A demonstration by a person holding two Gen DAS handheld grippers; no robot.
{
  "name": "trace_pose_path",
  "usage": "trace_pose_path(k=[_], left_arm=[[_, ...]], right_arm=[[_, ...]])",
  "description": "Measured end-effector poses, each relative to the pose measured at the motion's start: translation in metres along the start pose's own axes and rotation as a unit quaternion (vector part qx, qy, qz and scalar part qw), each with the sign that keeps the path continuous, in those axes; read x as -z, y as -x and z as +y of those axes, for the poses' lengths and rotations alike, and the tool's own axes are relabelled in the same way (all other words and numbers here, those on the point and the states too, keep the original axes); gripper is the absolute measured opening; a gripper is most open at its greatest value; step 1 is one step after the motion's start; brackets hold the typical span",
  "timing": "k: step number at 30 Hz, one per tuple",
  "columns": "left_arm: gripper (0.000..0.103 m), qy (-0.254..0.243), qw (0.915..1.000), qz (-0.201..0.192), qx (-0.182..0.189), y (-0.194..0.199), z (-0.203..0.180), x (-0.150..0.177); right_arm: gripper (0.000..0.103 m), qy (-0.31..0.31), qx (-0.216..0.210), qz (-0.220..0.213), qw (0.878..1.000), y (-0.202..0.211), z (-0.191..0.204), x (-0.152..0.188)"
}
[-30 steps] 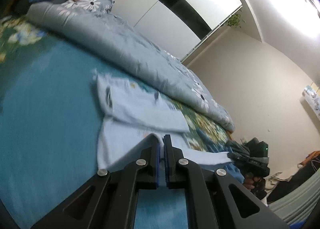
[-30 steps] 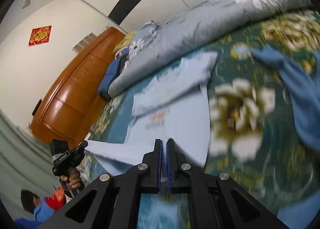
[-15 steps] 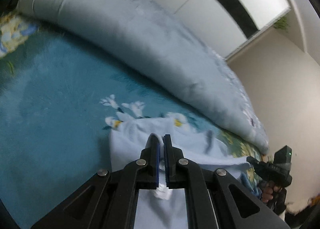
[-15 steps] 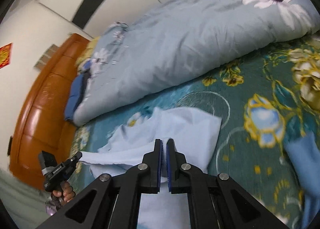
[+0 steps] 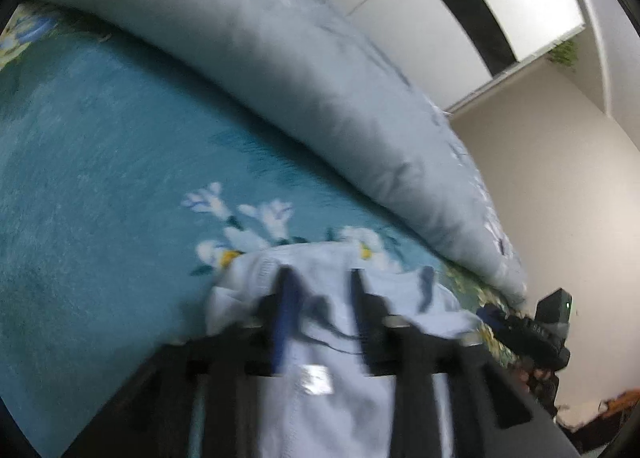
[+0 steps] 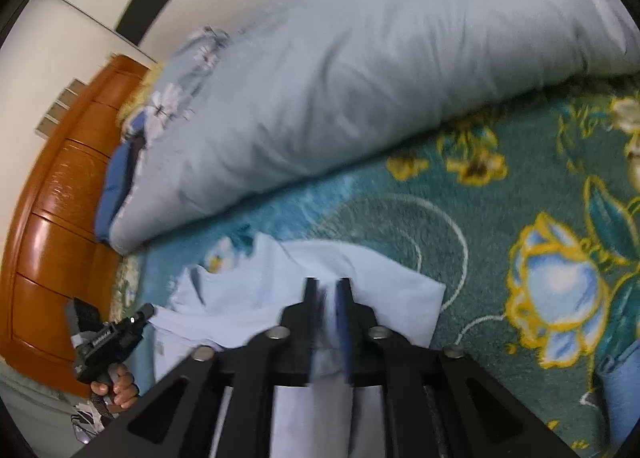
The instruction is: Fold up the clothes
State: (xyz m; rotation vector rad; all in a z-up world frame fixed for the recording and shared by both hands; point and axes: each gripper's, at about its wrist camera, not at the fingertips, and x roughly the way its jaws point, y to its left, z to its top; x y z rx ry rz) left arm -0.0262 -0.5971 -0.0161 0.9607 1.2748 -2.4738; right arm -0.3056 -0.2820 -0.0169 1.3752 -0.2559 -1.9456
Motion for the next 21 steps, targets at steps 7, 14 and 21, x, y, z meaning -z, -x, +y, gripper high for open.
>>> trace_pose_path(k=[7, 14, 21], left_arm=[[0.044, -0.064, 0.9969, -0.004, -0.046, 0.004, -0.014, 0.010], [0.044, -0.111, 0.9922, -0.001, -0.056, 0.005, -0.015, 0.021], [0.044, -0.161, 0.9815, -0.006, -0.104, -0.007, -0.017, 0.029]], right_arm=[[0.041, 0.051, 0.033, 0.010, 0.998, 0.010, 0.007, 0.011], [0.039, 0.123, 0.079, 0.046, 0.988, -0.013, 0.022, 0.026], [0.010, 0.132, 0.097, 0.048, 0.985, -0.019, 0.021, 0.024]])
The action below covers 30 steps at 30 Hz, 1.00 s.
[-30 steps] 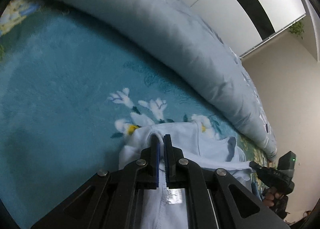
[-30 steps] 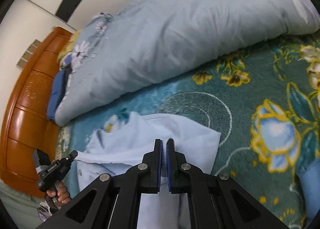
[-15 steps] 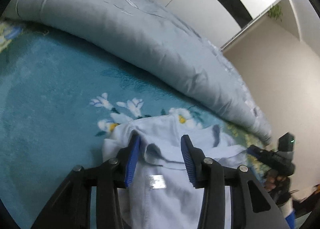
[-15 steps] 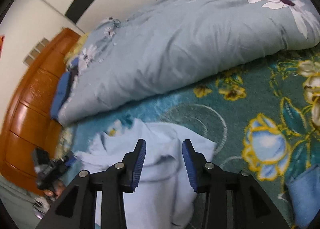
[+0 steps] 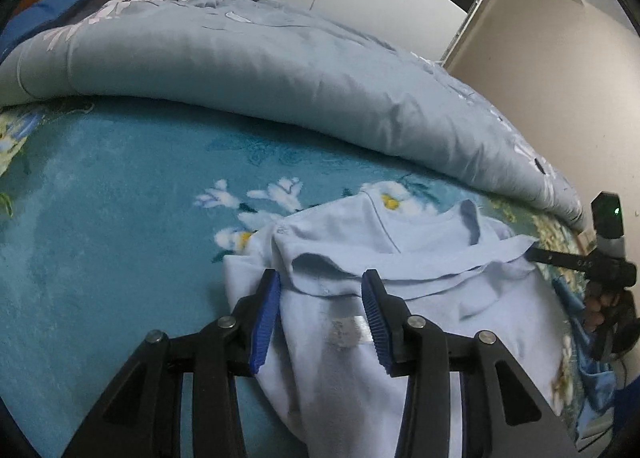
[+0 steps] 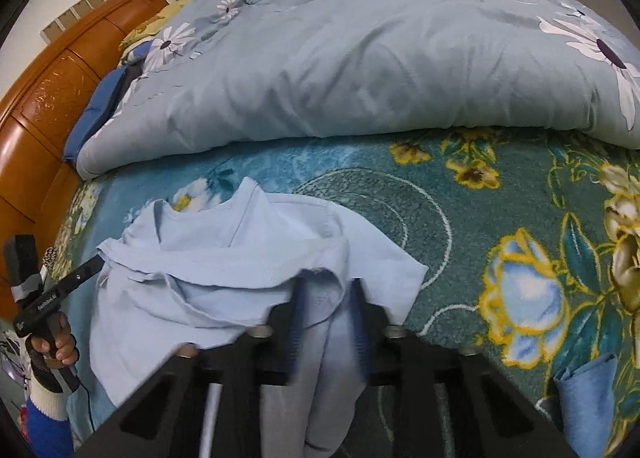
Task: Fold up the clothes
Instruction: 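Fold the hem up toward the collar with both grippers and release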
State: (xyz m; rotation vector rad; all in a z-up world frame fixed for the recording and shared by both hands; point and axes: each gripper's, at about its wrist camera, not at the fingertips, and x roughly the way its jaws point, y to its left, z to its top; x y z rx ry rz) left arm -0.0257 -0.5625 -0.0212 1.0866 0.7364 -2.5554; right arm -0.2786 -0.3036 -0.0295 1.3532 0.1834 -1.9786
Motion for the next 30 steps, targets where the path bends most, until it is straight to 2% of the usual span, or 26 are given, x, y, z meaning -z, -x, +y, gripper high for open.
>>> trace_pose_path(k=[1, 3, 4, 7, 12, 17, 19, 21, 24, 27, 28, 30], left_arm=[[0.043, -0.002, 1.0000, -0.004, -0.002, -0.001, 0.000, 0.000], [0.021, -0.008, 0.9999, -0.013, -0.008, -0.001, -0.002, -0.002], [0.005, -0.012, 0.9997, -0.018, -0.013, 0.000, -0.002, -0.004], [0.002, -0.006, 0.9993, -0.028, -0.024, 0.001, 0.000, -0.015], [0.001, 0.043, 0.9982, -0.025, -0.036, -0.005, 0.015, -0.039], [0.001, 0.088, 0.9928, 0.009, -0.081, -0.029, 0.037, -0.051], [0.001, 0.107, 0.9906, 0.021, -0.083, -0.036, 0.045, -0.049], [0.001, 0.107, 0.9916, 0.016, -0.072, -0.031, 0.046, -0.043], [0.001, 0.094, 0.9940, 0.009, -0.053, -0.022, 0.043, -0.034], [0.002, 0.053, 0.9977, 0.007, -0.042, -0.009, 0.029, -0.028], [0.006, 0.039, 0.9983, 0.006, -0.042, -0.006, 0.024, -0.026], [0.018, 0.016, 0.9984, 0.010, -0.053, -0.009, 0.014, -0.026]], right_arm=[[0.006, 0.001, 0.002, 0.002, 1.000, -0.001, 0.000, -0.001], [0.004, -0.003, -0.005, -0.002, 1.000, 0.002, 0.001, -0.003], [0.004, -0.006, -0.008, -0.005, 1.000, 0.003, 0.001, -0.005], [0.003, -0.022, -0.014, -0.016, 1.000, 0.009, 0.000, -0.016], [0.002, -0.060, -0.018, -0.029, 0.998, 0.008, -0.005, -0.038], [0.002, -0.103, -0.006, -0.021, 0.994, -0.014, -0.016, -0.048], [0.002, -0.117, -0.003, -0.016, 0.993, -0.024, -0.020, -0.049], [0.007, -0.123, -0.007, -0.020, 0.992, -0.026, -0.022, -0.049], [0.007, -0.113, -0.020, -0.034, 0.993, -0.017, -0.023, -0.046], [0.020, -0.083, -0.007, -0.048, 0.995, 0.003, -0.019, -0.040], [0.025, -0.074, -0.007, -0.051, 0.996, 0.010, -0.019, -0.037], [0.027, -0.056, -0.005, -0.044, 0.997, 0.017, -0.016, -0.027]])
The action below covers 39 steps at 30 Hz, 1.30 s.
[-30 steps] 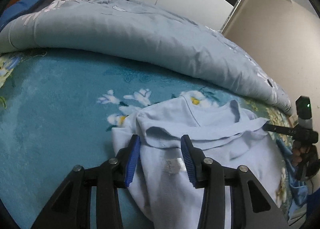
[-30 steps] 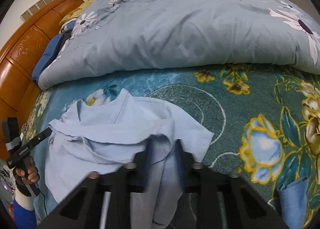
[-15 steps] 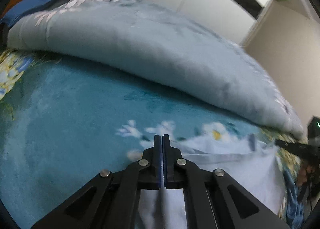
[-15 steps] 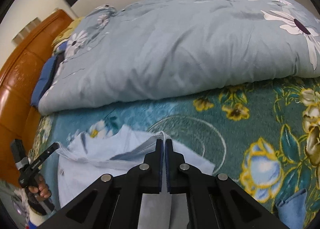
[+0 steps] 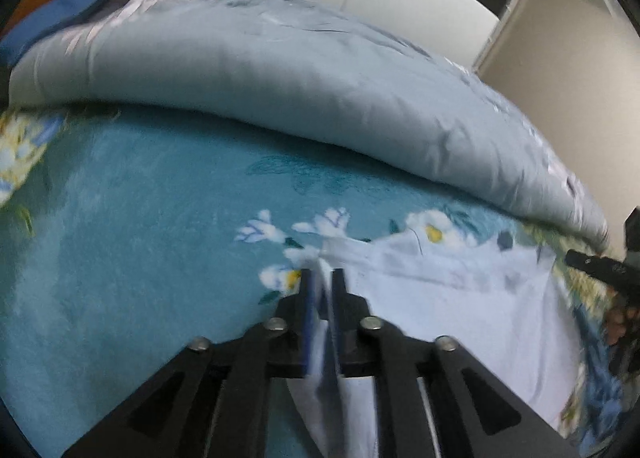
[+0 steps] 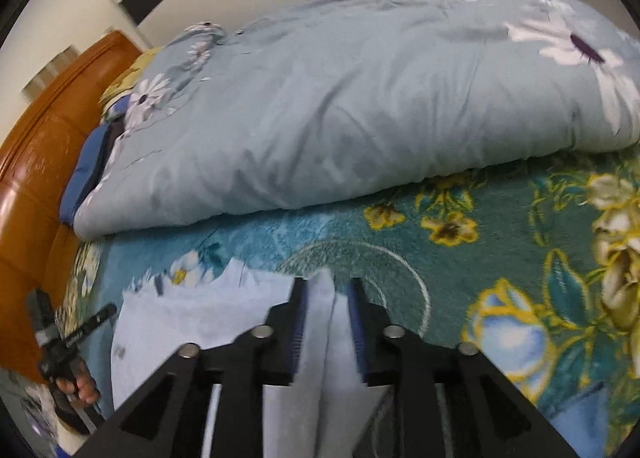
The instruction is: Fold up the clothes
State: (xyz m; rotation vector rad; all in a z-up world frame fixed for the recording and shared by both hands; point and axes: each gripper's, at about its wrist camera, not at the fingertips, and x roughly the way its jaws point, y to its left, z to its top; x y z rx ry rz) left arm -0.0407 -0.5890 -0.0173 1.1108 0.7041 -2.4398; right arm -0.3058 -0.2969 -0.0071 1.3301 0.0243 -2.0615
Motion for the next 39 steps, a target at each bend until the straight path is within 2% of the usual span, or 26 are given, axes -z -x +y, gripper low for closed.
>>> trace_pose_path(k=[1, 2, 11, 14, 17, 18, 22, 25, 29, 30, 31, 32, 36, 39], left_arm=[[0.026, -0.011, 0.9999, 0.001, -0.005, -0.001, -0.005, 0.000], [0.029, -0.016, 0.9999, 0.001, -0.003, -0.004, -0.009, -0.001], [0.029, -0.030, 0.9987, 0.019, -0.037, -0.037, -0.017, -0.009], [0.030, -0.040, 0.9970, -0.018, -0.065, -0.023, -0.023, -0.011], [0.030, -0.060, 0.9968, -0.029, -0.045, -0.011, -0.032, -0.014], [0.030, -0.074, 0.9963, -0.022, -0.039, -0.012, -0.037, -0.015], [0.030, -0.110, 0.9917, -0.005, -0.066, -0.027, -0.057, -0.012], [0.030, -0.105, 0.9905, 0.027, -0.085, -0.044, -0.053, -0.009], [0.029, -0.090, 0.9929, 0.027, -0.073, -0.047, -0.043, -0.005], [0.027, -0.091, 0.9930, 0.025, -0.072, -0.047, -0.043, -0.004], [0.008, -0.094, 0.9924, 0.026, -0.075, -0.045, -0.041, -0.004], [0.006, -0.097, 0.9920, 0.026, -0.077, -0.043, -0.039, -0.003], [0.003, -0.069, 0.9966, -0.003, -0.044, -0.026, -0.026, -0.006], [0.003, -0.050, 0.9974, -0.027, -0.044, -0.014, -0.013, -0.011]], right_arm=[[0.027, 0.008, 0.005, 0.006, 1.000, 0.002, 0.001, 0.005], [0.027, 0.015, 0.009, 0.011, 1.000, 0.004, 0.001, 0.012], [0.027, 0.064, 0.013, 0.041, 0.997, 0.012, -0.001, 0.055], [0.027, 0.066, 0.013, 0.044, 0.997, 0.012, -0.005, 0.060], [0.027, 0.062, 0.009, 0.047, 0.997, 0.012, -0.010, 0.062], [0.027, 0.059, 0.007, 0.048, 0.997, 0.011, -0.012, 0.062], [0.027, 0.050, 0.001, 0.050, 0.997, 0.006, -0.015, 0.064], [0.027, 0.053, 0.001, 0.052, 0.997, 0.006, -0.015, 0.066], [0.027, 0.047, -0.003, 0.056, 0.997, 0.004, -0.018, 0.069], [0.027, 0.045, -0.004, 0.059, 0.997, 0.004, -0.019, 0.071], [0.027, 0.044, -0.005, 0.060, 0.997, 0.003, -0.020, 0.071], [0.027, 0.043, -0.005, 0.060, 0.997, 0.003, -0.020, 0.072], [0.027, 0.042, -0.008, 0.058, 0.997, 0.005, -0.021, 0.074], [0.027, 0.043, -0.009, 0.057, 0.997, 0.007, -0.021, 0.076]])
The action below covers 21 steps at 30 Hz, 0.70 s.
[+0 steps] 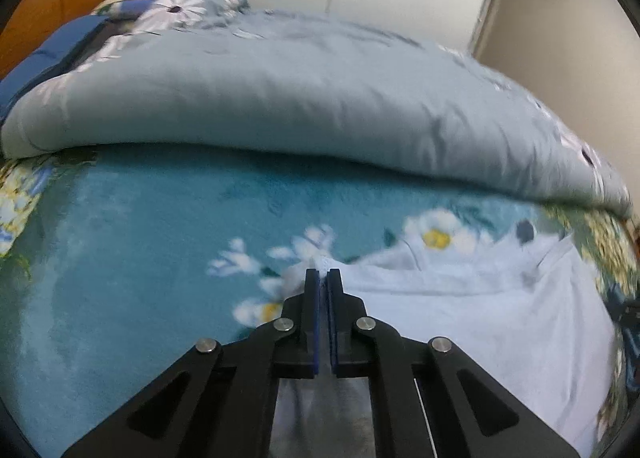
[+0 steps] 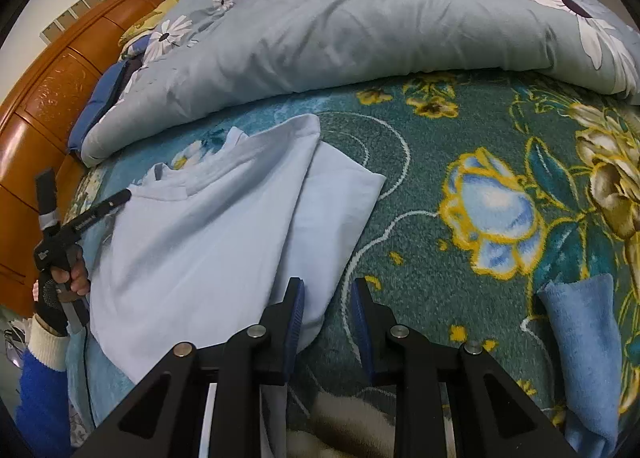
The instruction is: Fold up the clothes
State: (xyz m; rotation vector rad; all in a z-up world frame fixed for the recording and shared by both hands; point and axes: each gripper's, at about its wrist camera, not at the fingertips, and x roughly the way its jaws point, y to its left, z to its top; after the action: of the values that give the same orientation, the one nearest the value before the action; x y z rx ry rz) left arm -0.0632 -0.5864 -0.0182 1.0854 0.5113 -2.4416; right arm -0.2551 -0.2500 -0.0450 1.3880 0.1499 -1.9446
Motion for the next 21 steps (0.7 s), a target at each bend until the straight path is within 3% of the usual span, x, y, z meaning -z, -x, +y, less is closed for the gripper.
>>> trace_pose_path(k=[9, 12, 17, 21], left_arm=[[0.005, 0.042, 0.9985, 0.034, -0.005, -0.020, 0.006, 0.009], [0.007, 0.053, 0.9972, 0.038, 0.036, -0.003, 0.007, 0.012], [0.044, 0.037, 0.9980, 0.020, 0.047, 0.055, 0.000, 0.042], [0.046, 0.042, 0.9976, 0.019, 0.052, 0.099, 0.003, 0.094]], right_arm=[[0.027, -0.006, -0.008, 0.001, 1.000, -0.001, 0.002, 0.005], [0.027, -0.005, -0.016, -0.006, 1.000, 0.005, 0.003, 0.009], [0.027, -0.020, -0.055, -0.023, 0.998, 0.026, 0.003, 0.028], [0.031, -0.050, -0.099, -0.034, 0.993, 0.046, 0.002, 0.069]])
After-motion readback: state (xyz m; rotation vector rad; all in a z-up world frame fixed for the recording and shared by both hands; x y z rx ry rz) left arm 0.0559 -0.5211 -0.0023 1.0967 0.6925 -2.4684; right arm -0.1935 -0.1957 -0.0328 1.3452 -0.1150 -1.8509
